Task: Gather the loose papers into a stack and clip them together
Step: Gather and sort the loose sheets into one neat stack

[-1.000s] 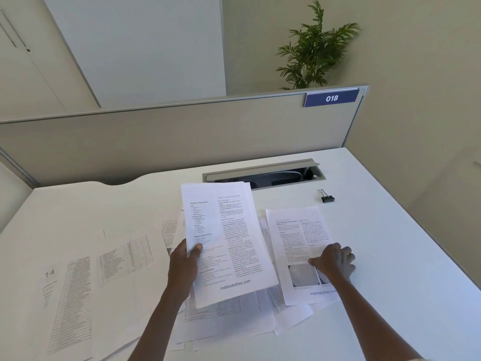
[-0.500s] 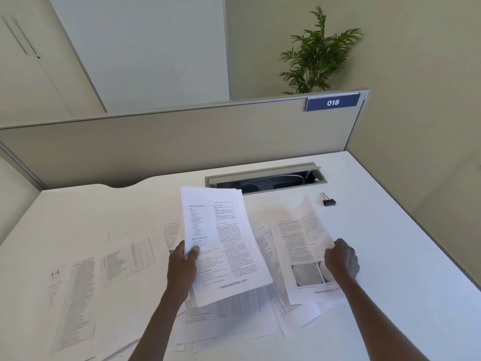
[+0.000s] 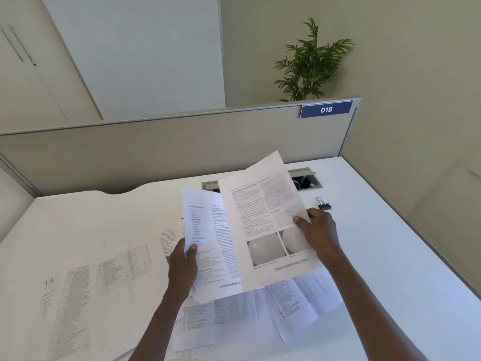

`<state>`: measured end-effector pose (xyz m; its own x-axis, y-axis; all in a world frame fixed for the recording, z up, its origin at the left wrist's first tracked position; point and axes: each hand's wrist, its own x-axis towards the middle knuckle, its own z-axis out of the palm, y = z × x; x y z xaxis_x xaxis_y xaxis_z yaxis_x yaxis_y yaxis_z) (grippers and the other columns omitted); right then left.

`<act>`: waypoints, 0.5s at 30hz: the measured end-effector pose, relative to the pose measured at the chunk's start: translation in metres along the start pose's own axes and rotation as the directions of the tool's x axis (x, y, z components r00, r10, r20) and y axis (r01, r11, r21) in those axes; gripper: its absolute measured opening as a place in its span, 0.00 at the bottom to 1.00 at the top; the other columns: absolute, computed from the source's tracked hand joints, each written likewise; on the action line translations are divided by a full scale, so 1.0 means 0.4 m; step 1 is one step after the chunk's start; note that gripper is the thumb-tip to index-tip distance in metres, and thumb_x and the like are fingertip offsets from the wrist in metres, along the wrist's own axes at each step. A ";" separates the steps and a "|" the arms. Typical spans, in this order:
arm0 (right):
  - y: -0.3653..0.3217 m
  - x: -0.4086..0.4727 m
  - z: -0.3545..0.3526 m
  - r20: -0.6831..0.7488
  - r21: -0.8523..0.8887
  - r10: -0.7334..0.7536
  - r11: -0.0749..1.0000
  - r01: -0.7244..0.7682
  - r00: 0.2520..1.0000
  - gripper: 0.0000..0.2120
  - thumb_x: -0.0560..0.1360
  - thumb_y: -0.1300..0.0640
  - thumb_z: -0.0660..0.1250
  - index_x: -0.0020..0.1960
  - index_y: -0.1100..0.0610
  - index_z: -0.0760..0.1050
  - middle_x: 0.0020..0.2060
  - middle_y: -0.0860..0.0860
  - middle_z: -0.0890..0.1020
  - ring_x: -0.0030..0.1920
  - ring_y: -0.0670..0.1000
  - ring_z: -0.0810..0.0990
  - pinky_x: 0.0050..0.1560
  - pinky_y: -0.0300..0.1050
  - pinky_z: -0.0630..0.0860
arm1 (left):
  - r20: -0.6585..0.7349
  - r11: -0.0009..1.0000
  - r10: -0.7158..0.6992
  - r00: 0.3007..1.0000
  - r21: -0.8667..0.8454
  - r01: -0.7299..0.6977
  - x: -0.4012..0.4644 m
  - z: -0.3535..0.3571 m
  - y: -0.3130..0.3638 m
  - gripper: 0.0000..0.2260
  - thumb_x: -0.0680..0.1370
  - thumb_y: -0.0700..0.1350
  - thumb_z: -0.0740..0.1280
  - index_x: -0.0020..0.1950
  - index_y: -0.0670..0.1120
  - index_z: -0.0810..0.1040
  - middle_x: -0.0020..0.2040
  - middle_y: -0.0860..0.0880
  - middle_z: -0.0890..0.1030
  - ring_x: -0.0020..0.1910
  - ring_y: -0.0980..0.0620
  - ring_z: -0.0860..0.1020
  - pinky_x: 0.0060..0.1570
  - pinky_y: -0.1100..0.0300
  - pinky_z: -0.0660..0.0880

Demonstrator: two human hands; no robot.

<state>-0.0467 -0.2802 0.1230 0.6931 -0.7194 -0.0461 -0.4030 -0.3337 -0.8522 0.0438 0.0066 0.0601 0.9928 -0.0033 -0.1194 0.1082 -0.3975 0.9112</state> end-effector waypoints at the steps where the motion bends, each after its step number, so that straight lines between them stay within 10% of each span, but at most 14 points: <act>1: -0.003 -0.004 0.012 0.031 0.065 0.037 0.997 -0.039 0.999 0.07 0.72 0.57 0.73 0.40 0.60 0.79 0.37 0.52 0.84 0.39 0.55 0.82 0.38 0.43 0.73 | 0.015 0.999 -0.014 1.000 -0.051 0.015 -0.003 0.005 0.002 0.12 0.82 0.41 0.61 0.65 0.46 0.75 0.57 0.47 0.80 0.55 0.43 0.79 0.51 0.53 0.74; 15: 0.005 -0.067 0.157 0.171 0.165 0.153 0.969 -0.181 0.973 0.18 0.72 0.55 0.74 0.60 0.58 0.76 0.52 0.54 0.84 0.50 0.54 0.83 0.53 0.49 0.80 | 0.221 0.915 -0.150 0.964 -0.337 0.220 -0.042 0.010 0.075 0.06 0.79 0.48 0.67 0.51 0.54 0.84 0.45 0.50 0.87 0.49 0.45 0.84 0.47 0.52 0.80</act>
<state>-0.0286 -0.2234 0.0898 0.7154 -0.6469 -0.2642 -0.4175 -0.0925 -0.9040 0.0300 -0.0089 0.0881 0.9294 -0.1468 -0.3388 0.3342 -0.0552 0.9409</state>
